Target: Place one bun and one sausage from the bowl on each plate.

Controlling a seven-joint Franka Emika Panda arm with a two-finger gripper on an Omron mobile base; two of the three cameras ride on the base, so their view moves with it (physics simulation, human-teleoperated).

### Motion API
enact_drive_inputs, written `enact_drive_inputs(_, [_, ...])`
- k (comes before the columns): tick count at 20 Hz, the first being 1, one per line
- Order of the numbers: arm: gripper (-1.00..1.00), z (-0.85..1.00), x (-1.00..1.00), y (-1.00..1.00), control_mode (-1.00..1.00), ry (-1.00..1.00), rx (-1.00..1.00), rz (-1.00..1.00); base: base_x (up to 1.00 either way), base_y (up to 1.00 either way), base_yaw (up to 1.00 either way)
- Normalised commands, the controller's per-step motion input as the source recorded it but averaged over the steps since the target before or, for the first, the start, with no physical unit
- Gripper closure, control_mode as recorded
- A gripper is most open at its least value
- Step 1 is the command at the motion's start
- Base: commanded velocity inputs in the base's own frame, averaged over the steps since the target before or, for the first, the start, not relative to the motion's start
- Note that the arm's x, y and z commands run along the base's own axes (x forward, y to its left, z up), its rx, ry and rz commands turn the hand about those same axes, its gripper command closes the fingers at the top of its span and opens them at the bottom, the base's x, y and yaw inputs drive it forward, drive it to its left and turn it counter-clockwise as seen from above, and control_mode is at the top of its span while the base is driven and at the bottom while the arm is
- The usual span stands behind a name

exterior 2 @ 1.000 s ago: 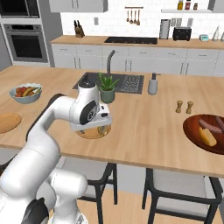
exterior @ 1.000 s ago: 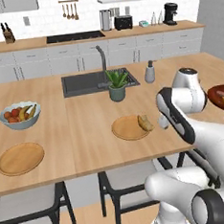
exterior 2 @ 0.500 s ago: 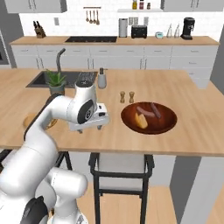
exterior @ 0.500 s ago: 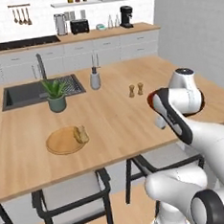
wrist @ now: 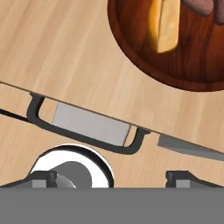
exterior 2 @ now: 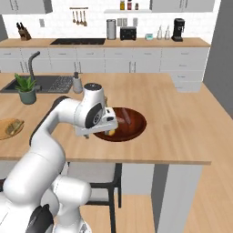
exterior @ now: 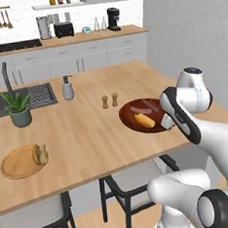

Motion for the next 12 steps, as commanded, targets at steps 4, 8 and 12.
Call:
enact_drive_inputs(4, [-1.0,0.0,0.0,0.0,1.0,0.0,0.0,0.0,0.64,-0.25,0.0])
enact_drive_inputs(8, [-1.0,0.04,0.77,-0.21,-1.0,0.13,0.0,-0.02,0.0,0.0,0.0])
enact_drive_inputs(12, [-1.0,-0.01,1.0,0.06,-1.0,0.15,-0.01,-0.06,0.0,0.0,0.0])
